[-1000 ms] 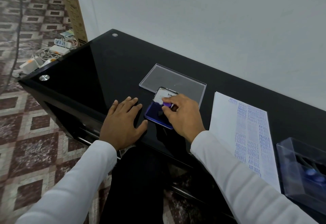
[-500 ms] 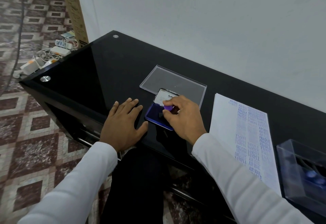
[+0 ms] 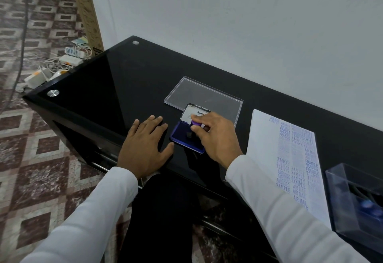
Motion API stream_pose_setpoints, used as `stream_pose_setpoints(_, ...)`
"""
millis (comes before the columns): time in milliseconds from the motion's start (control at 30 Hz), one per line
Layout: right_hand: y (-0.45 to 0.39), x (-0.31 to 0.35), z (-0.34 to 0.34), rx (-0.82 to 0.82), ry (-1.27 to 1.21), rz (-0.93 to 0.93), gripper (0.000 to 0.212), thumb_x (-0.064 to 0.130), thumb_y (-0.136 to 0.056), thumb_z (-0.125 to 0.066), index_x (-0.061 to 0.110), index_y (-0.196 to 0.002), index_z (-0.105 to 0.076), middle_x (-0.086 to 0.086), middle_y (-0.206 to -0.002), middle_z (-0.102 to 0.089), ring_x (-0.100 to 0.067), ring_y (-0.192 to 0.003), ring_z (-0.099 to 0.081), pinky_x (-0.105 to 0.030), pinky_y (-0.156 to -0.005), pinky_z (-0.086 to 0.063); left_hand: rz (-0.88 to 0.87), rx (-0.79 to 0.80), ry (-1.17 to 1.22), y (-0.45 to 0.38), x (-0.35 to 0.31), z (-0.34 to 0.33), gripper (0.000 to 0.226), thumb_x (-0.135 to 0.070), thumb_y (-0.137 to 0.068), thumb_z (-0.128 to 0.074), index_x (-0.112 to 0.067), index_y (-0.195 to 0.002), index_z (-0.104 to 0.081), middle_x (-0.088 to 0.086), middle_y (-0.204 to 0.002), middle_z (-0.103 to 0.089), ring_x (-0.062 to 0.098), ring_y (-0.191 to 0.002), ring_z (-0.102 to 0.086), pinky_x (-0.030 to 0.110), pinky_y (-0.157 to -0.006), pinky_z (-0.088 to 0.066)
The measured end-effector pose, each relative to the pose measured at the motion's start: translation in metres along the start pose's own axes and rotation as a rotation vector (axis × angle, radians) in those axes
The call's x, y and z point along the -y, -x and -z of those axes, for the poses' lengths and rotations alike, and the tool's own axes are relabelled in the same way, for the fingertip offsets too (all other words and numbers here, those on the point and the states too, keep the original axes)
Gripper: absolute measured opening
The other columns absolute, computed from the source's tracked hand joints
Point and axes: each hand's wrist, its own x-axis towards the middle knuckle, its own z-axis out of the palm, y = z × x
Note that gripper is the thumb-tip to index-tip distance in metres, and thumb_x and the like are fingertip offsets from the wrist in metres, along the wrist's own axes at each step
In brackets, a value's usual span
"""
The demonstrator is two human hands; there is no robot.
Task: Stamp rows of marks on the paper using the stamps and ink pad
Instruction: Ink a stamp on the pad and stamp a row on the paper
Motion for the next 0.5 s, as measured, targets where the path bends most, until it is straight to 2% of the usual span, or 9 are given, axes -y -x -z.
stream_pose_setpoints(133,0.0025,0.0006,0.0016,-0.013,-0.051,-0.011,0.029,0.022,-0.089,-0.073,0.019,-0.118,-0.072,0.003,-0.116,-0.067,-0.009,-0.096,-0.061,-0.029,-0.093,-0.052,0.003,0.008,-0.006,-0.0003,-0.0006,0.0009,0.074,-0.067,-0.087,-0.029,-0.024,-0.143,-0.052,-0.002,-0.157,-0.040,0.017,-0.150,-0.027,0.047,-0.125,-0.013)
stream_pose_setpoints(267,0.0036,0.0020,0.0035,0.014,-0.059,-0.008,0.025,0.021,-0.088,-0.074,0.018,-0.112,-0.072,0.001,-0.115,-0.066,-0.010,-0.099,-0.059,-0.023,-0.091,-0.050,0.002,0.013,-0.009,-0.0009,-0.0008,0.0012,0.076,-0.067,-0.086,-0.028,-0.024,-0.144,-0.051,-0.002,-0.158,-0.040,0.017,-0.150,-0.027,0.048,-0.125,-0.014)
stream_pose_setpoints(500,0.0000,-0.0010,0.0001,-0.006,-0.037,0.001,0.032,0.023,-0.093,-0.068,0.019,-0.124,-0.069,0.002,-0.121,-0.066,-0.010,-0.104,-0.060,-0.031,-0.098,-0.051,0.004,0.023,-0.015,-0.0010,0.0011,-0.0005,0.074,-0.068,-0.087,-0.029,-0.026,-0.145,-0.050,-0.003,-0.158,-0.038,0.016,-0.150,-0.025,0.047,-0.125,-0.012)
